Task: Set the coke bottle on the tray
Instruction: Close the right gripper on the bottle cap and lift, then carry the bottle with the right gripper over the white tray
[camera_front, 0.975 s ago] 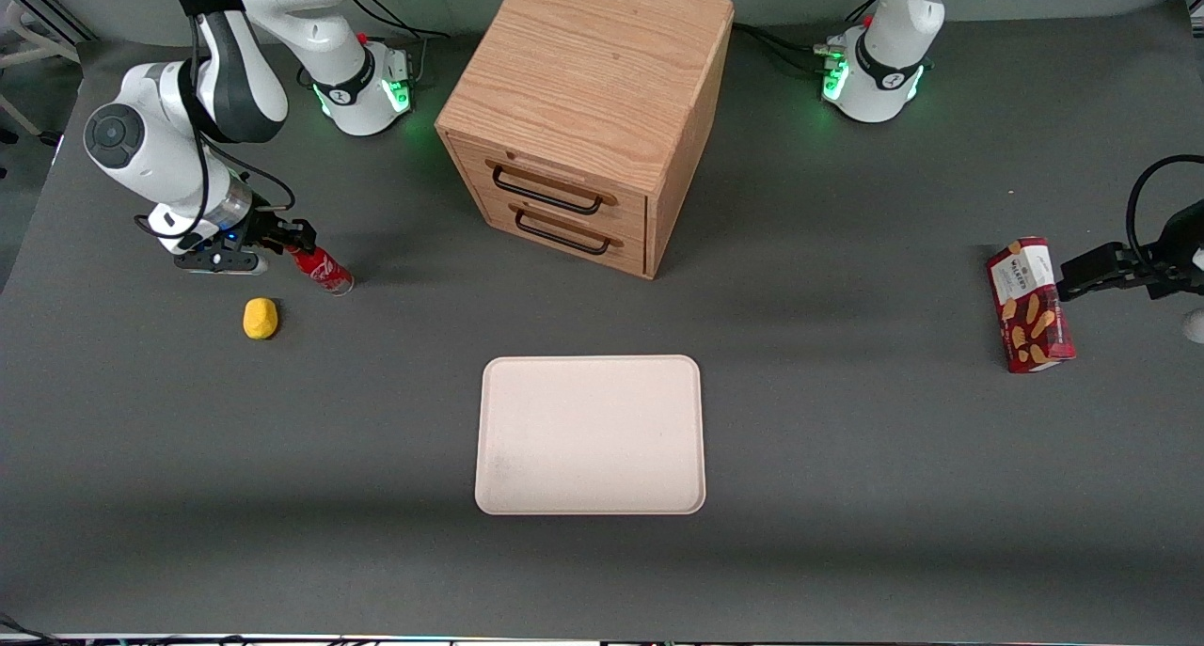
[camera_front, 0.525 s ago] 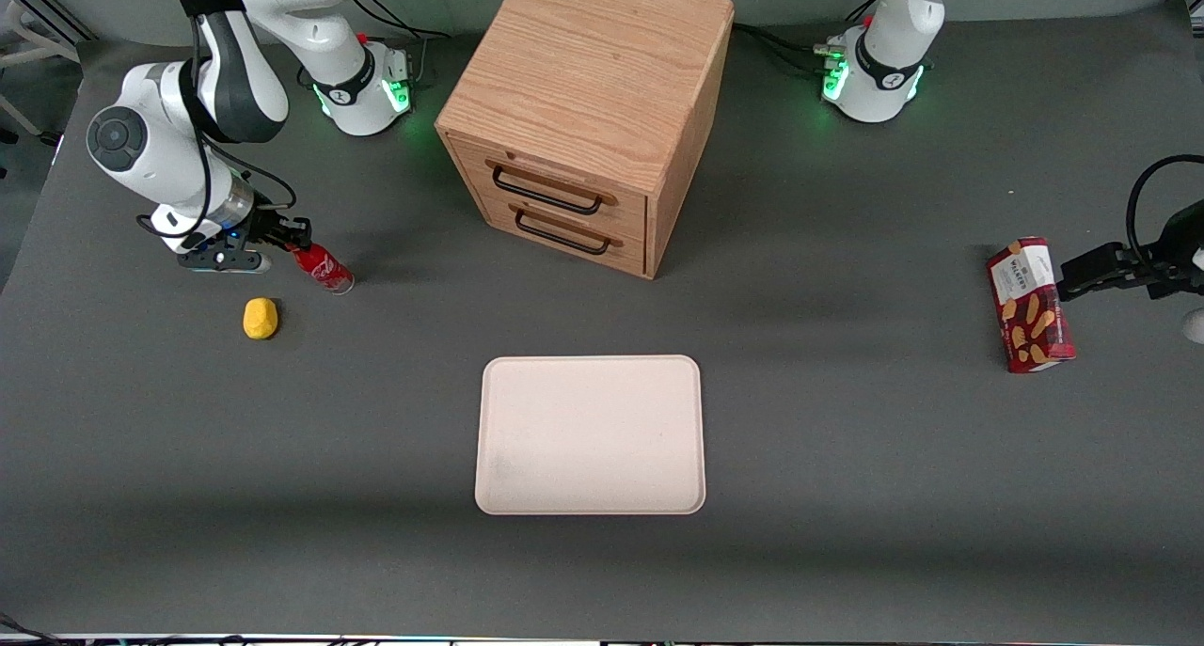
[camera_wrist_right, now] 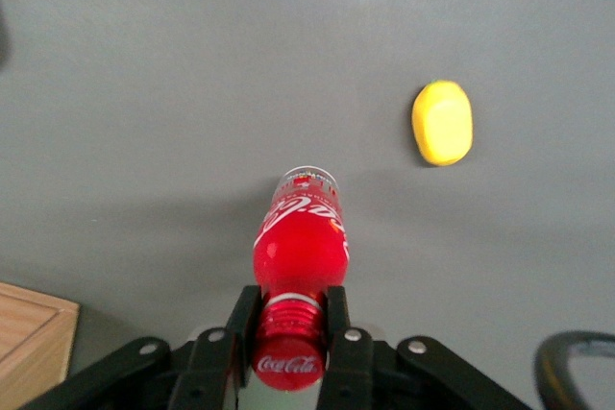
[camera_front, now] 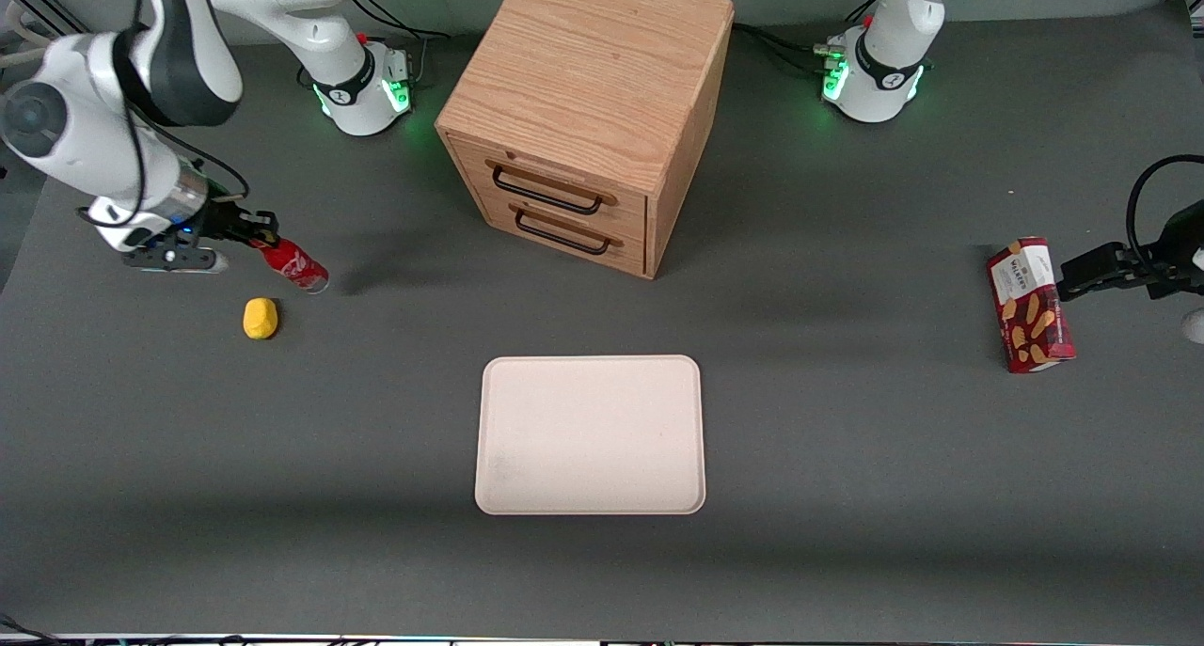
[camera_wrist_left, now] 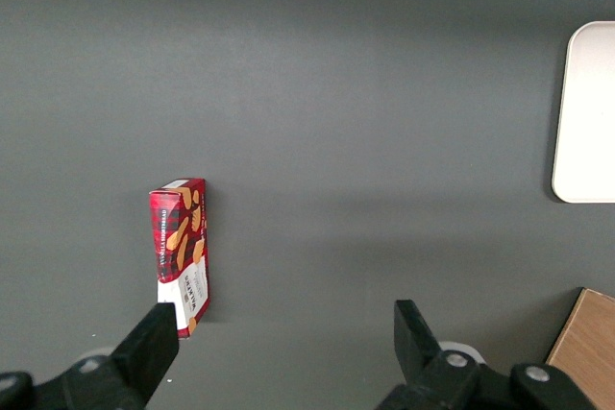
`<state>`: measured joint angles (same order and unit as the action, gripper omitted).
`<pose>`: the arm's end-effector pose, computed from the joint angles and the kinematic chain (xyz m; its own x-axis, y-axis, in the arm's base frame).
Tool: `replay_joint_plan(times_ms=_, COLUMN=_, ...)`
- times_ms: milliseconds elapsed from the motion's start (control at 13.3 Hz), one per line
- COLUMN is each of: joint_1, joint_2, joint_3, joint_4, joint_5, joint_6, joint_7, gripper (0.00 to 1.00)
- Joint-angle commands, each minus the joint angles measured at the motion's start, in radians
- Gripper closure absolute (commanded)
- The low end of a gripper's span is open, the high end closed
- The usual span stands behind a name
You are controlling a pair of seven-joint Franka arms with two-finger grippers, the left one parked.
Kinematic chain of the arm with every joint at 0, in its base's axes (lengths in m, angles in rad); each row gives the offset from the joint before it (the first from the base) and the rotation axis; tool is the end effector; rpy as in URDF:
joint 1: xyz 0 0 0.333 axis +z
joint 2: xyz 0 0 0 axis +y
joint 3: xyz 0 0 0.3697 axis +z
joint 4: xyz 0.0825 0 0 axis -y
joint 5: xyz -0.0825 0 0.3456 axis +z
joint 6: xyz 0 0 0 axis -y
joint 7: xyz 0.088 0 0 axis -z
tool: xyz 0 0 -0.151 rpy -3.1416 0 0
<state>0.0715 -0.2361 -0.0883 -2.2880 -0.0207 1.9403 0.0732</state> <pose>0.4089 -0.0108 0.4647 0.9907 -0.0776 -0.1120 -0.0774 -0.9970 0.0059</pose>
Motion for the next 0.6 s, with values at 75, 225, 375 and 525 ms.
replay_joint_plan(times_ms=75, joint_1=0.013, joint_2=0.012, joint_3=-0.004, joint_4=0.261, joint_5=0.002, joint_6=-0.226, joint_7=-0.020, gripper=1.00)
replay_joint_plan(times_ms=225, joint_1=0.024, joint_2=0.023, joint_3=-0.002, joint_4=0.365, joint_5=0.005, joint_6=-0.309, joint_7=-0.018, gripper=1.00)
replay_joint_plan(times_ms=375, joint_1=0.030, joint_2=0.055, joint_3=-0.004, joint_4=0.493, joint_5=0.013, joint_6=-0.415, joint_7=-0.016, gripper=1.00)
replay_joint_plan(times_ms=525, joint_1=0.030, joint_2=0.116, joint_3=-0.005, joint_4=0.608, joint_5=0.033, joint_6=-0.484, joint_7=-0.018, gripper=1.00)
